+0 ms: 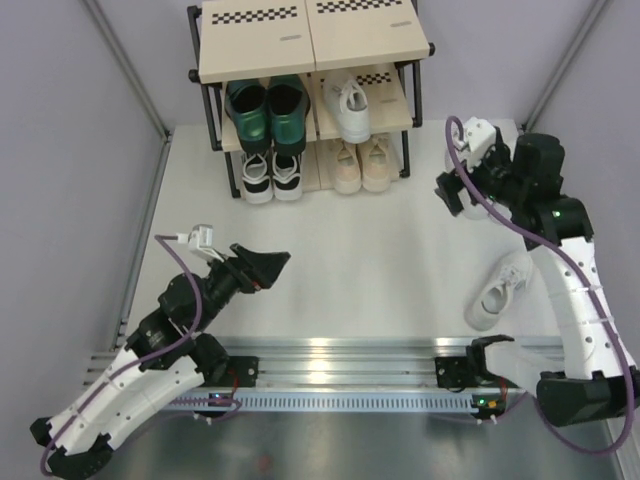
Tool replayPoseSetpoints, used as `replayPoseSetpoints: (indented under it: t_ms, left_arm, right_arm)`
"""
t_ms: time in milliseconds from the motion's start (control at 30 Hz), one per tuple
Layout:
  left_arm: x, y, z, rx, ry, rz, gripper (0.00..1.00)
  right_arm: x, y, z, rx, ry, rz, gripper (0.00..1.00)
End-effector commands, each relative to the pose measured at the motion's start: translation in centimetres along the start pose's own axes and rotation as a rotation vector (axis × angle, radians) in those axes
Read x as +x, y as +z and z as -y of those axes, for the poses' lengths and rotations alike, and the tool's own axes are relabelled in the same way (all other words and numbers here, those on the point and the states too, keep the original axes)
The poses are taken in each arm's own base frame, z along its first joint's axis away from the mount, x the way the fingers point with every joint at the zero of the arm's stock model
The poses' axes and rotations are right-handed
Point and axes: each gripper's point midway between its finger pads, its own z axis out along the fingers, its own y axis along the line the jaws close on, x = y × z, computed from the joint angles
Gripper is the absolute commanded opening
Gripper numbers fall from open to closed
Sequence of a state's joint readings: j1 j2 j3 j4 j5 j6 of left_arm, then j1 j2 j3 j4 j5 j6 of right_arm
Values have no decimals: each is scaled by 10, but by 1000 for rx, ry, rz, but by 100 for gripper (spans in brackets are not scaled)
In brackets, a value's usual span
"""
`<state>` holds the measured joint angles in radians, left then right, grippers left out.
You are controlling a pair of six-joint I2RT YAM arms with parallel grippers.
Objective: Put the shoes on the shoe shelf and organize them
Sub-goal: Place the shoe at the shoe shelf, then pick up the shoe at the center of the board.
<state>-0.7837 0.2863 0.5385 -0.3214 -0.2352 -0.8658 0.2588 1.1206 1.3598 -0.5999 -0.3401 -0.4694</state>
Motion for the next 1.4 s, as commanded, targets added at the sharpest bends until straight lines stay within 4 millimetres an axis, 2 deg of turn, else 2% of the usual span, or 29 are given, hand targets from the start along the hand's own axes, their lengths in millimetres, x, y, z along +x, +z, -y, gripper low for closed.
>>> replayPoseSetpoints:
  t_ms: [0, 33, 100, 133, 167, 233, 300, 400, 467, 500, 667, 767, 800, 867, 900, 933, 967, 1000, 1033, 1067, 1100, 1133, 1167, 1200, 1233, 1267, 1300, 1333, 1367]
  left_arm:
    - [18, 8, -8, -11, 73, -70, 98]
    - [23, 11, -10, -12, 79, -89, 98]
    - [33, 16, -15, -20, 82, -118, 98]
    - [34, 18, -13, -9, 80, -118, 98]
    - [36, 19, -14, -5, 78, -123, 98]
    - [44, 21, -16, 8, 71, -136, 98]
    - [49, 23, -17, 16, 56, -148, 98]
    - [58, 24, -19, 26, 38, -173, 98]
    - [61, 23, -19, 31, 32, -189, 98]
    - [62, 22, -18, 35, 29, -193, 98]
    - [67, 22, -21, 25, 0, -207, 98]
    - [70, 22, -22, 21, -22, -215, 98]
    - [72, 22, -23, 23, -30, -219, 98]
    - [74, 23, -23, 25, -46, -224, 98]
    - [76, 23, -23, 32, -54, -227, 98]
    - [77, 24, -22, 36, -69, -227, 98]
    - [79, 25, -22, 39, -79, -232, 98]
    - [82, 26, -20, 62, -89, -236, 98]
    - [84, 28, -20, 63, -108, -236, 98]
    - [89, 28, -19, 75, -119, -256, 98]
    - [95, 27, -19, 84, -132, -282, 98]
    - [94, 30, -13, 119, -156, -265, 98]
    - [97, 33, -14, 120, -166, -274, 98]
    - [100, 34, -13, 132, -175, -280, 98]
    - [100, 35, -6, 176, -198, -277, 98]
    - [104, 37, -6, 183, -204, -288, 98]
    - [105, 38, -3, 200, -211, -294, 98]
    - [106, 39, 1, 220, -226, -299, 98]
    - [108, 43, 6, 248, -234, -308, 98]
  right_arm:
    - [104, -43, -33, -152, 75, -301, 99]
    - [132, -59, -30, -100, 94, -358, 99]
    - [175, -89, -22, 5, 129, -462, 99]
    - [187, -98, -18, 49, 147, -497, 99]
    - [205, -112, -9, 130, 162, -574, 99]
    - [240, -132, -2, 225, 237, -691, 99]
    - [270, -151, 1, 285, 318, -790, 95]
    - [296, -163, 1, 334, 392, -846, 95]
    - [307, -165, 8, 370, 396, -854, 95]
    - [319, -164, 3, 358, 419, -880, 95]
    - [348, -144, -18, 228, 516, -898, 95]
    - [367, -145, -15, 243, 510, -952, 95]
    - [381, -142, -15, 249, 500, -971, 95]
    - [400, -145, -22, 243, 497, -1030, 84]
    - [405, -142, -15, 264, 481, -1024, 76]
    - [408, -142, -16, 261, 481, -1029, 54]
    - [408, -140, -13, 265, 479, -1021, 41]
    - [405, -139, -10, 271, 478, -1006, 19]
    - [402, -139, -9, 274, 477, -989, 10]
    - [389, -135, -1, 286, 457, -933, 3]
    - [380, -133, 3, 289, 442, -903, 0]
    - [372, -134, -2, 260, 440, -887, 0]
    - [350, -128, 7, 249, 391, -802, 0]
    - [338, -127, 6, 223, 372, -767, 0]
    - [323, -120, -10, 138, 384, -702, 0]
    - [304, -120, -6, 111, 314, -647, 0]
    - [292, -117, -11, 69, 296, -604, 0]
    - [274, -108, -20, 0, 282, -513, 0]
    - [260, -108, -36, -95, 239, -482, 0]
